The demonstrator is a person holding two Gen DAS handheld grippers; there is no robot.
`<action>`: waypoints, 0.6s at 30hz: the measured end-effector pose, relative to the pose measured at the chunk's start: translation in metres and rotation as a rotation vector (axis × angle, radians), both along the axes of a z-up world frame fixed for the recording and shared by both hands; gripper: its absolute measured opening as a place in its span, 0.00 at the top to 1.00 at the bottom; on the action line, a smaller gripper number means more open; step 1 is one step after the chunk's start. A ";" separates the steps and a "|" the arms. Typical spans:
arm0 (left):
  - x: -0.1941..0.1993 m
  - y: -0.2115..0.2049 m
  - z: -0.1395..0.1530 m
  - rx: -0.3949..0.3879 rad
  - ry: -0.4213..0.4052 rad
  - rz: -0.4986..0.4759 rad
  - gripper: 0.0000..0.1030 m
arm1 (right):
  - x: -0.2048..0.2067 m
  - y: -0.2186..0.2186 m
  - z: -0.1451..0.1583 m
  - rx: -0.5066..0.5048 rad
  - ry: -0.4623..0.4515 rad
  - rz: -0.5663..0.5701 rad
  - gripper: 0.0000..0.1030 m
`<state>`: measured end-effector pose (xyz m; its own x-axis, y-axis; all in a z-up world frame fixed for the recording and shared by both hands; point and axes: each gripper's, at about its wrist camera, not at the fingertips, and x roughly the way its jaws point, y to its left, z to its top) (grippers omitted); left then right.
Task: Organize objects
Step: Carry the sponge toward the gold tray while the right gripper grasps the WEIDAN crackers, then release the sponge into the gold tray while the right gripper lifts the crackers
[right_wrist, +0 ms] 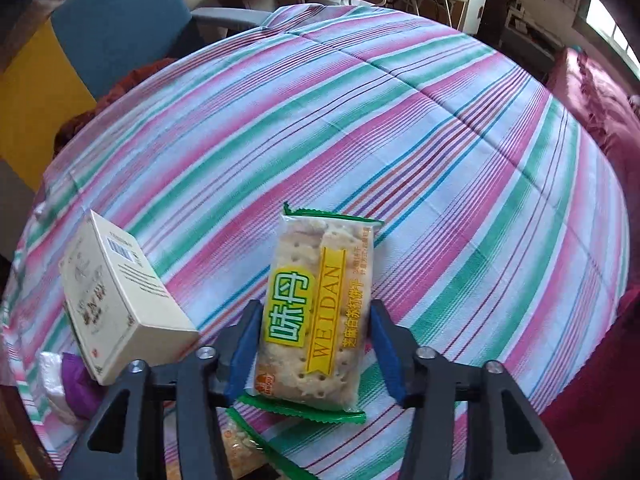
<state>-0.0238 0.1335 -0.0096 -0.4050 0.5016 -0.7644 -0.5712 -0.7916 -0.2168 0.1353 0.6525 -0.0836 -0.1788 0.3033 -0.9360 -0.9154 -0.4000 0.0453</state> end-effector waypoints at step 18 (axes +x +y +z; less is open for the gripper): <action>-0.141 -0.012 -0.022 -0.127 -0.021 0.170 0.39 | -0.010 0.008 0.006 -0.012 -0.005 0.051 0.52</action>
<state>-0.1646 0.1214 -0.0316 -0.4588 0.3264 -0.8264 -0.4236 -0.8979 -0.1195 0.1257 0.6606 -0.0774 -0.1893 0.2824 -0.9404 -0.8940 -0.4456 0.0462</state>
